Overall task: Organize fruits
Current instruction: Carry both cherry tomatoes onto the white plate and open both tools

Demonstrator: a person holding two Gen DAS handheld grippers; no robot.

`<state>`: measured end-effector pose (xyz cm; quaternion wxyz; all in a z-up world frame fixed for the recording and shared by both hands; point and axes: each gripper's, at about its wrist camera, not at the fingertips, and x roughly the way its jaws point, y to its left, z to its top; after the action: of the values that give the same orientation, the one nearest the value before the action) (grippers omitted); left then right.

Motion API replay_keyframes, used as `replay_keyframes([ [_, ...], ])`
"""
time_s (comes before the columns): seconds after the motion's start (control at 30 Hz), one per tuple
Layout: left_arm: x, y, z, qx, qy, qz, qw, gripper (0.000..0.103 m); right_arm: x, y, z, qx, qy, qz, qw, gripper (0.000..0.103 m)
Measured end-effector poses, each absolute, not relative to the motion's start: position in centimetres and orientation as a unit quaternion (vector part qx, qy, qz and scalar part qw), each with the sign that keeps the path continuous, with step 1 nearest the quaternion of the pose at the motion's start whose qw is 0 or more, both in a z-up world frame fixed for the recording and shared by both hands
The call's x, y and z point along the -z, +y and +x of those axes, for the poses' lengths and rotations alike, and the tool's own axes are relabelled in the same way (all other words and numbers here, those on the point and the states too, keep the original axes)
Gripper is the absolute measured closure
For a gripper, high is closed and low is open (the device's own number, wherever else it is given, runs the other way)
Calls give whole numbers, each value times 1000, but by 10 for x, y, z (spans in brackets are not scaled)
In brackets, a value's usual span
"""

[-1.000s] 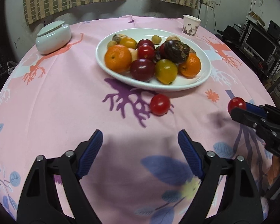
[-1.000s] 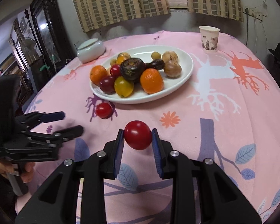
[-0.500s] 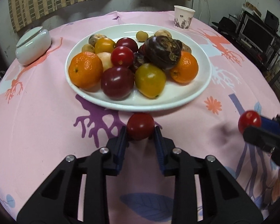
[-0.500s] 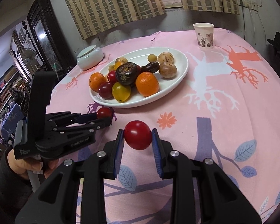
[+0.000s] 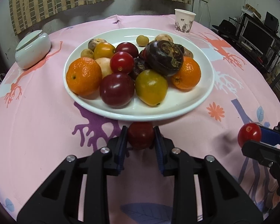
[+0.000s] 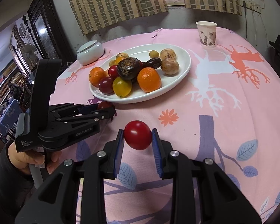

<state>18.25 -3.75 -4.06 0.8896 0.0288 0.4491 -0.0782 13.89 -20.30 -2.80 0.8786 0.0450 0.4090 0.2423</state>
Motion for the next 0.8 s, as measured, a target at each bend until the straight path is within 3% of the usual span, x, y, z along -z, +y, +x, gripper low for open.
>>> replay_keyframes([
  [0.5, -2, -6, 122, 52, 433, 18, 900, 76, 15, -206, 133, -234, 383, 39, 893, 73],
  [0.8, -58, 13, 143, 56, 396, -1, 917, 76, -24, -203, 163, -227, 352, 24, 908, 73],
])
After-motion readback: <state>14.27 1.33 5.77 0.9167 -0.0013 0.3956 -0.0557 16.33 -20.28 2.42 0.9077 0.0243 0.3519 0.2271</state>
